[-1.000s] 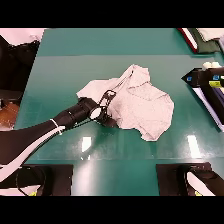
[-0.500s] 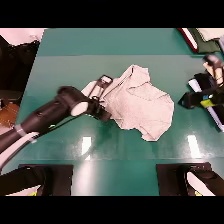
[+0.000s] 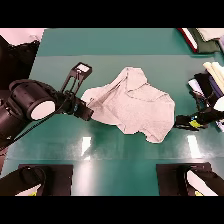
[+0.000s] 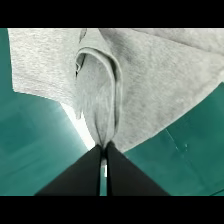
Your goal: Fold the shirts.
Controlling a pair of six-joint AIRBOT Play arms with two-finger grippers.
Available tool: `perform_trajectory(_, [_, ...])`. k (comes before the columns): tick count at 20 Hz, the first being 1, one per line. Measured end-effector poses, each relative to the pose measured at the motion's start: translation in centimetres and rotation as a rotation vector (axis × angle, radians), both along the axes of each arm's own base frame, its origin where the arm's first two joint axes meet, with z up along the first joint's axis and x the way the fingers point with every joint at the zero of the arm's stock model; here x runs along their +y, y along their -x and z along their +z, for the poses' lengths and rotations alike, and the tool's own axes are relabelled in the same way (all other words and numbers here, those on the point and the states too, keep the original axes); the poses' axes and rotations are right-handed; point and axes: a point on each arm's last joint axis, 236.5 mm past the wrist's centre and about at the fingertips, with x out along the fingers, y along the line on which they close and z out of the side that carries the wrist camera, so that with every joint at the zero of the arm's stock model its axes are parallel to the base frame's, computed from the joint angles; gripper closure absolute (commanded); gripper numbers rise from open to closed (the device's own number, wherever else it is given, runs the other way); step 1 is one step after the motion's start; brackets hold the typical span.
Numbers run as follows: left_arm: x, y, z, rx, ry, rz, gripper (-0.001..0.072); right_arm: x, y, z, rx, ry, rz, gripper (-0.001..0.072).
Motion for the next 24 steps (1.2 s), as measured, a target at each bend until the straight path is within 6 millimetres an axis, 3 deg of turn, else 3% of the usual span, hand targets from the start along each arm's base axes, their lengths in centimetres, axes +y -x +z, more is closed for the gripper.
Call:
perform_trajectory(5, [0.5,0.2,0.1,0.007,-0.011,0.009,0.0682,-0.3,-1.3,-2.6,0.012,-0.044,-0.069,0.0283])
perform_trajectory(10, [0.7,0.4,0.0,0.014,-0.014,0.014,0.0681,0.2,-2.7,-3.9,-0.003,-0.084,-0.108,0.0284])
perform_trajectory(11, [0.7,0.4,0.0,0.015,-0.013,0.014,0.0681,0.4,-3.1,-4.0,-0.015,-0.094,-0.117,0.0310])
perform_trajectory(12, [0.7,0.4,0.0,0.016,-0.013,0.016,0.0682,0.4,-3.5,-4.1,-0.027,-0.099,-0.124,0.0457])
perform_trajectory(13, [0.6,0.4,0.0,0.018,-0.011,0.018,0.0682,0.4,-3.9,-4.3,-0.040,-0.099,-0.130,0.0541])
perform_trajectory(14, [0.6,0.4,0.0,0.018,-0.011,0.018,0.0682,0.3,-4.1,-4.3,-0.048,-0.098,-0.132,0.0576])
perform_trajectory(15, [0.6,0.5,0.0,0.019,-0.010,0.020,0.0681,0.5,-4.4,-4.3,-0.056,-0.102,-0.130,0.0700])
perform_trajectory(18, [0.5,0.4,0.1,0.014,-0.004,0.021,0.0682,1.1,-4.7,-4.3,-0.076,-0.104,-0.099,0.0695])
perform_trajectory(21, [0.6,-0.5,1.7,-0.036,0.008,0.028,0.0682,1.1,-5.9,-2.2,-0.151,-0.089,-0.061,0.0696])
perform_trajectory(23, [0.8,-1.8,4.4,-0.113,0.018,0.042,0.0682,1.0,-7.6,1.5,-0.257,-0.079,-0.039,0.0696])
perform_trajectory(24, [1.1,-2.4,6.1,-0.155,0.024,0.051,0.0682,0.9,-8.9,4.3,-0.341,-0.069,-0.030,0.0697])
